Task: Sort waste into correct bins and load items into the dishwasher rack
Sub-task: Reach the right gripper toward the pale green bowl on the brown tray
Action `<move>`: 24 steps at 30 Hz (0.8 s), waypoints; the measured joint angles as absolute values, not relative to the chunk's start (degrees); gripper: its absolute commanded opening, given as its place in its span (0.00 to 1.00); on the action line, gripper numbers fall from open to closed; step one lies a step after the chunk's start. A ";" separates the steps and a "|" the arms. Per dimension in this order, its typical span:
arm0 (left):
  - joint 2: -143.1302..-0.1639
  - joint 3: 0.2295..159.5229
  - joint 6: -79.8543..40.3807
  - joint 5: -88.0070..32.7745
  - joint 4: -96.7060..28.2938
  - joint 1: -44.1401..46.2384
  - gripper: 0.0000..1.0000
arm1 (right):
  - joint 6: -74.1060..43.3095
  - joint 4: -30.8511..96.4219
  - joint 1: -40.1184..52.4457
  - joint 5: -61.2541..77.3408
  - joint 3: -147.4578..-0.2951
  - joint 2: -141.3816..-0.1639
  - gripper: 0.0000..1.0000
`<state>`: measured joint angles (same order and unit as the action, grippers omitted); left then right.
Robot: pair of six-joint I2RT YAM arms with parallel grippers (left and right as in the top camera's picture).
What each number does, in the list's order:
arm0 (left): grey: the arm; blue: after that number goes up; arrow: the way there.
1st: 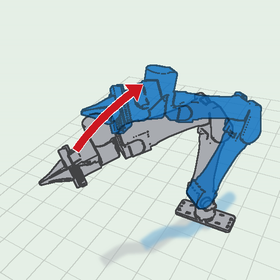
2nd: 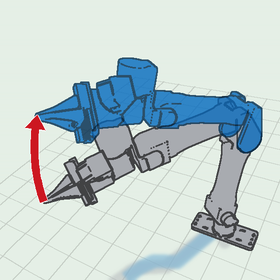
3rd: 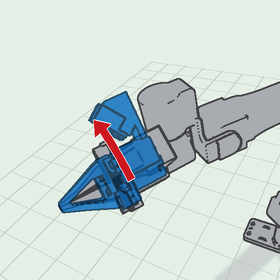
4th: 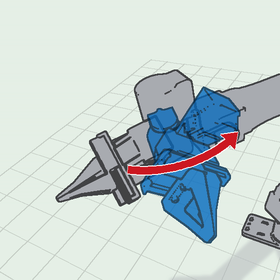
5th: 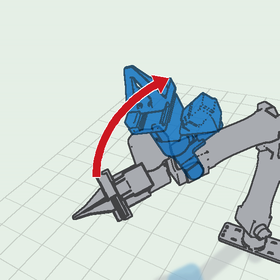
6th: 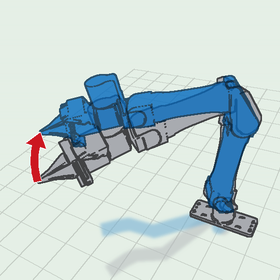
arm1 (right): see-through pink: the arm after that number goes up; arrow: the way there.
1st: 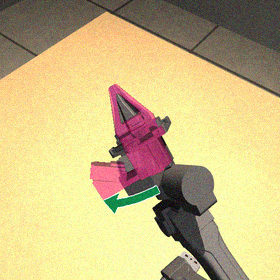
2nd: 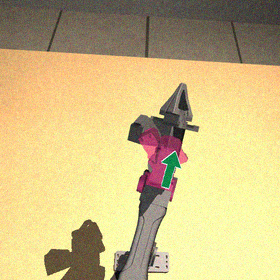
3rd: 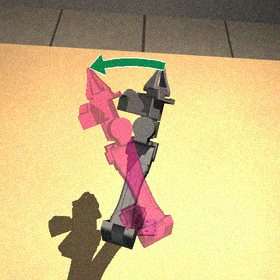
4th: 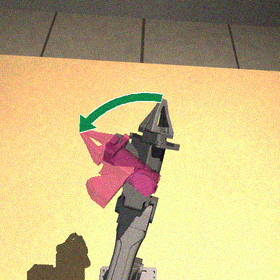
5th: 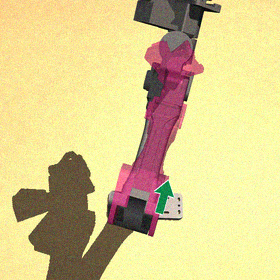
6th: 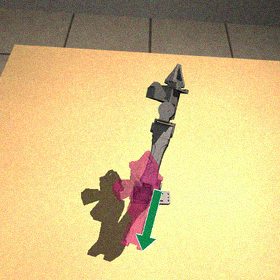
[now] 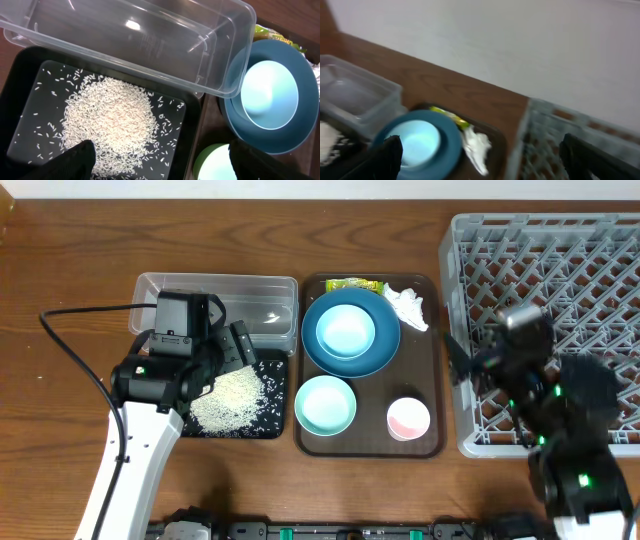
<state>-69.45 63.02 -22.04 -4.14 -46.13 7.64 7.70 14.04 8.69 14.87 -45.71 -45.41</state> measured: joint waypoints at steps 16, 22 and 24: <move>-69.49 63.02 -22.06 -4.14 -46.13 7.64 0.94 | -6.72 17.32 10.35 33.54 -46.30 -57.01 0.13; -69.49 63.02 -22.04 -4.14 -46.13 7.64 0.94 | -12.64 21.54 18.74 25.61 -46.30 -56.99 0.13; -69.49 63.02 -22.04 -4.14 -46.13 7.64 0.95 | -13.69 22.59 20.99 22.57 -46.30 -56.99 0.14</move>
<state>-69.49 63.02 -22.04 -4.14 -46.13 7.64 -13.69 22.59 20.99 22.57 -46.30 -56.99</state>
